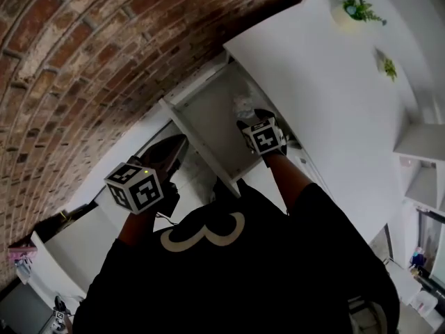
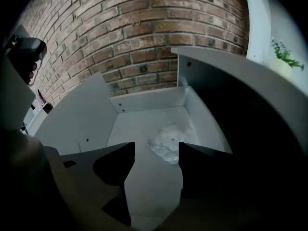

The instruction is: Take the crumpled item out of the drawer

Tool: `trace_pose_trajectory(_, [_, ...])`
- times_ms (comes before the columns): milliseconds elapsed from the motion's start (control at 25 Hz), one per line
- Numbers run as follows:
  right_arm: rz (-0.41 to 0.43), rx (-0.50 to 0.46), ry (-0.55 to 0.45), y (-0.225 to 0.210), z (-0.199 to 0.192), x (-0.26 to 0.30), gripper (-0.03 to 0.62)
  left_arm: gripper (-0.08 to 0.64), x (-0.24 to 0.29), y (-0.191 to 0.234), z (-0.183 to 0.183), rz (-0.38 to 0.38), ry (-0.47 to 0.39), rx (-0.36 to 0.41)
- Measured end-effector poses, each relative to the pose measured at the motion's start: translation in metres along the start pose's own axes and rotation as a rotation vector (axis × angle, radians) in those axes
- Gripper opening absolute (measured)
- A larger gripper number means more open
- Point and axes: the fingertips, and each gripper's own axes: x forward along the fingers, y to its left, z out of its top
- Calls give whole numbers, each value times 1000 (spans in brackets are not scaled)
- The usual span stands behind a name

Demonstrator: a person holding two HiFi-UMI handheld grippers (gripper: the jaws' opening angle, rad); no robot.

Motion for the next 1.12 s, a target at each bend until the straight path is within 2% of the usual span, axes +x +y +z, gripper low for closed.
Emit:
trace_pose_trajectory(200, [-35,-38,110,-18,-17,31,278,3,-5,13,5,46,-15,-20])
trace_pose_trajectory(560, [-62,-25,229,-36,-38,65,259,3,-20,44,3,147,4,-47])
trace_pose_trajectory(760, [-60,-32,229,-37,-40,71,233,3,-18,53,13,170,1,-43])
trace_pose_trajectory(920, [-58,-52,198,-39,-36,72,216,3,-9,49,9,155,17,-47])
trace_pose_trajectory(960, [-60,-48,192,-39,-36,71,199,3,-7,47,8,150,21,-46])
trace_pose_trajectory(1000, [-58,-34,190,-39,-36,71,123,3,-6,46,6,146,26,-43])
trace_pose_trajectory(1120, [-43,7,190,-36,-40,69,114,3,-2,43,7,143,35,-30])
